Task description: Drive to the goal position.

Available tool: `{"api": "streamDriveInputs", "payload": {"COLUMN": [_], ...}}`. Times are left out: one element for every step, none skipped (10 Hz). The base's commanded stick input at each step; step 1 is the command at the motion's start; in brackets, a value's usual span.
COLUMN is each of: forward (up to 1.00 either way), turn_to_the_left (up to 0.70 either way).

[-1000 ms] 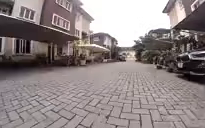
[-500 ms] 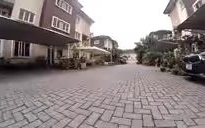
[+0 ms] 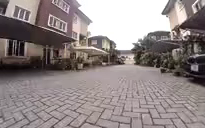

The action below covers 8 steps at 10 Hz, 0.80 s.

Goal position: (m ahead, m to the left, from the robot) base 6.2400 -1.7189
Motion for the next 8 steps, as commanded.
{"api": "streamDriveInputs", "payload": {"forward": [0.70, 0.70, 0.70, 0.70, 0.70, 0.70, 0.70, 0.70], "turn_to_the_left": [0.00, 0.00, 0.00, 0.00, 0.00, 0.00, 0.00, 0.00]}}
